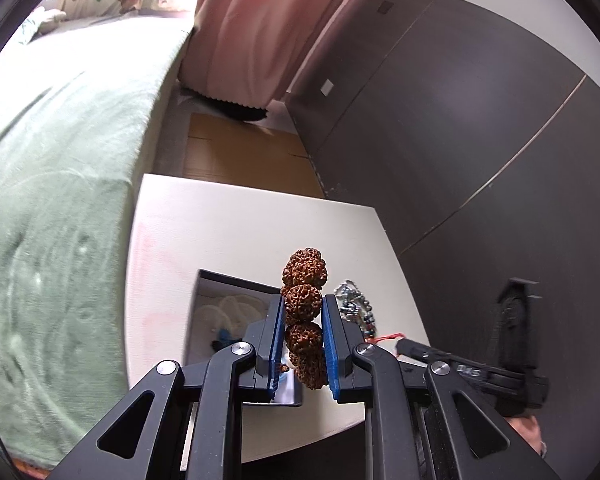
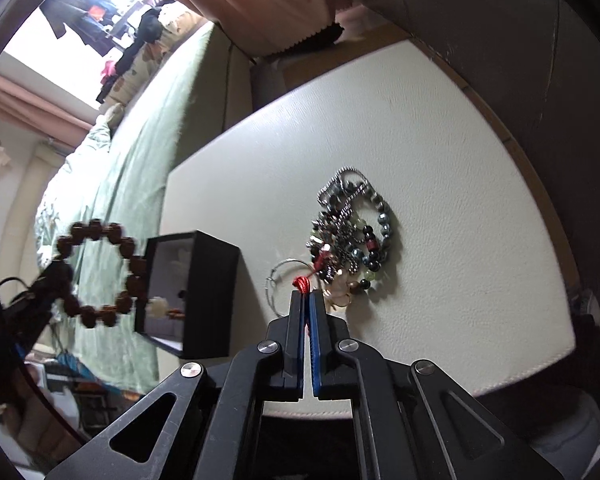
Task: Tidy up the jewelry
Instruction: 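Lower rudraksha bracelet into box with left tool while right tool drops red bracelet in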
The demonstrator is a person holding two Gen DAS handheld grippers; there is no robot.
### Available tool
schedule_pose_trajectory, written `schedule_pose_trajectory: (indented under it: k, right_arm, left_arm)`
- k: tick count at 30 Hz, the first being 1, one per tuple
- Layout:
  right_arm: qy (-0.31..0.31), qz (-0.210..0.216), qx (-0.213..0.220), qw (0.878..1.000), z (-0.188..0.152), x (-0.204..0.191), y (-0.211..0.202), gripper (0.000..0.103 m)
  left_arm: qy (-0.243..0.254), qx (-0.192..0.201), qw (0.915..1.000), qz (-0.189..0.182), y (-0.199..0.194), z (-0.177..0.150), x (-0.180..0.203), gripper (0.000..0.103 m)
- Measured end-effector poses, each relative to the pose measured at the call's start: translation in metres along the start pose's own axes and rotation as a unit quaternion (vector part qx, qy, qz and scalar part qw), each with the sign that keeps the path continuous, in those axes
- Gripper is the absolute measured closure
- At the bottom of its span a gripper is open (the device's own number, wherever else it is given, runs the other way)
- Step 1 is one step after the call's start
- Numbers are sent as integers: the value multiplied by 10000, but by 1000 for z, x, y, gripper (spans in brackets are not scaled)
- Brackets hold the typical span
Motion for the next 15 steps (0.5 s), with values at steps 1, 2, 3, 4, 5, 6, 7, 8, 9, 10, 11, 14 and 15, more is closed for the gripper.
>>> schedule_pose_trajectory:
  k: [1, 2, 3, 4, 5, 6, 7, 8, 9, 10, 11, 14, 15]
  right_arm:
    - [-31, 16, 58, 10000, 1, -2, -6, 99]
    - [-69, 52, 118, 9999, 1, -6, -13, 99]
    - [-106, 82, 172, 9998, 2, -10, -19, 99]
    - [-148, 98, 226, 9996, 2, -14, -25, 99]
    - [-188, 119, 274, 9994, 4, -17, -30, 99]
    - [-221, 156, 308, 9992, 2, -20, -35, 99]
    - [-256, 204, 338, 9989, 2, -25, -38, 99]
    - [-305, 258, 368, 9985, 3, -30, -42, 99]
    - [-343, 292, 392, 9982, 3, -36, -43, 99]
    - [-384, 336, 411, 9979, 3, -43, -45, 99]
    - [-434, 400, 423, 9974, 4, -49, -46, 99]
    - [-573, 542, 435, 9959, 5, -69, -44, 99]
    - [-613, 593, 425, 9955, 6, -78, -42, 99]
  left_arm:
    - [-10, -8, 10000, 1, 2, 0, 0, 84]
    - [-23, -26, 10000, 45, 6, 0, -1, 84]
    - [-38, -50, 9999, 153, 9, -1, -5, 83]
    - [-56, -74, 9996, 282, 12, -1, -8, 83]
    - [-89, -137, 9991, 392, 15, -3, -13, 83]
    - [-142, -243, 9986, 438, 18, -5, -18, 80]
    - [-184, -305, 9984, 439, 19, -6, -21, 77]
    - [-245, -342, 9982, 434, 18, -8, -26, 69]
    - [-269, -318, 9982, 441, 15, -9, -29, 61]
    - [-273, -266, 9981, 475, 11, -10, -31, 56]
    - [-271, -180, 9981, 524, 5, -10, -34, 48]
    - [-312, 3, 9976, 615, -11, -9, -41, 42]
    - [-339, 27, 9973, 650, -15, -9, -45, 42]
Point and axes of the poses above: each gripper's, at about its wrist camera, not at the fingertips, and y roughly the way its jaws point, x to its right, z to its top, the point moved 4 cm from there along y, roughly the way its jaws point, and after that the axes turned 2 degrees about -z, right-handed, at the moved point
